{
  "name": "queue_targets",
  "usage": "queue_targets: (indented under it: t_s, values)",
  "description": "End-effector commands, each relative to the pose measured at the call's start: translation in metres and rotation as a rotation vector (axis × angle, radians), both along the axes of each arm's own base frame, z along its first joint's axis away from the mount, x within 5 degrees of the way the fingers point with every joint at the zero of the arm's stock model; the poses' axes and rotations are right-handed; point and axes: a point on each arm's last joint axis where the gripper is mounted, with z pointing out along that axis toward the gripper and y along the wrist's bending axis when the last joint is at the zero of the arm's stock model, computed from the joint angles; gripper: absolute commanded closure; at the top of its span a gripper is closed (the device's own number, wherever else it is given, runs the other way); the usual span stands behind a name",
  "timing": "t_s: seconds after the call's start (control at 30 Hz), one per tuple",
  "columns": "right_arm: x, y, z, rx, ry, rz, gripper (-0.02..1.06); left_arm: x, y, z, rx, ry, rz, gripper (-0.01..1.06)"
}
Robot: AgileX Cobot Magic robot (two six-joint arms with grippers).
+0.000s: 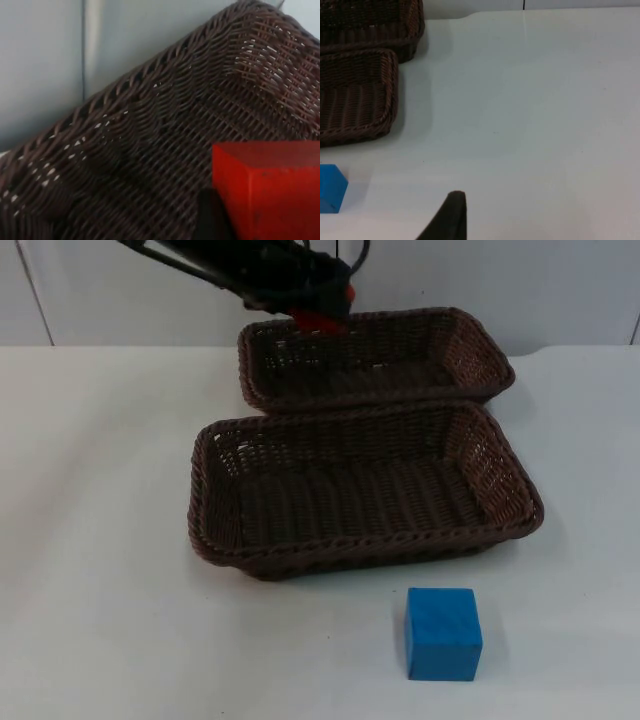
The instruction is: Pick up one cube with the left hand and place it into the upper basket. Pick up one cube with the right hand and place it into the lower basket.
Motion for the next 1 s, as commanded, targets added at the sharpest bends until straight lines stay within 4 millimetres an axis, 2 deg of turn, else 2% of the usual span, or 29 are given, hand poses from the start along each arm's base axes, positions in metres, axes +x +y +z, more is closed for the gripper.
queue_targets:
  t_s: [0.0,0.13,0.33,0.47,0.87,0.97]
  values:
    - [0.0,0.0,0.0,-0.006,-0.006,-0.001,0.0,0.005,-0.006,-0.003,-0.027,-0.008,0.008,1.05]
    - [0.0,0.0,0.0,-0.006,-0.006,-0.001,0.0,0.013,-0.005,-0.022,-0.034,-0.024,0.065,1.05]
    - [0.0,0.0,0.0,-0.006,-0.006,-0.001,0.0,0.016,-0.004,-0.035,-0.032,-0.025,0.091,1.05]
    - [0.0,0.0,0.0,-0.006,-0.006,-0.001,0.0,0.015,-0.008,-0.053,-0.012,-0.001,0.08,1.05]
    - [0.0,0.0,0.0,-0.006,-0.006,-0.001,0.0,0.011,-0.015,-0.071,-0.003,0.034,0.061,1.05]
    - [0.0,0.0,0.0,-0.006,-0.006,-0.001,0.0,0.01,-0.016,-0.071,-0.001,0.044,0.05,0.99]
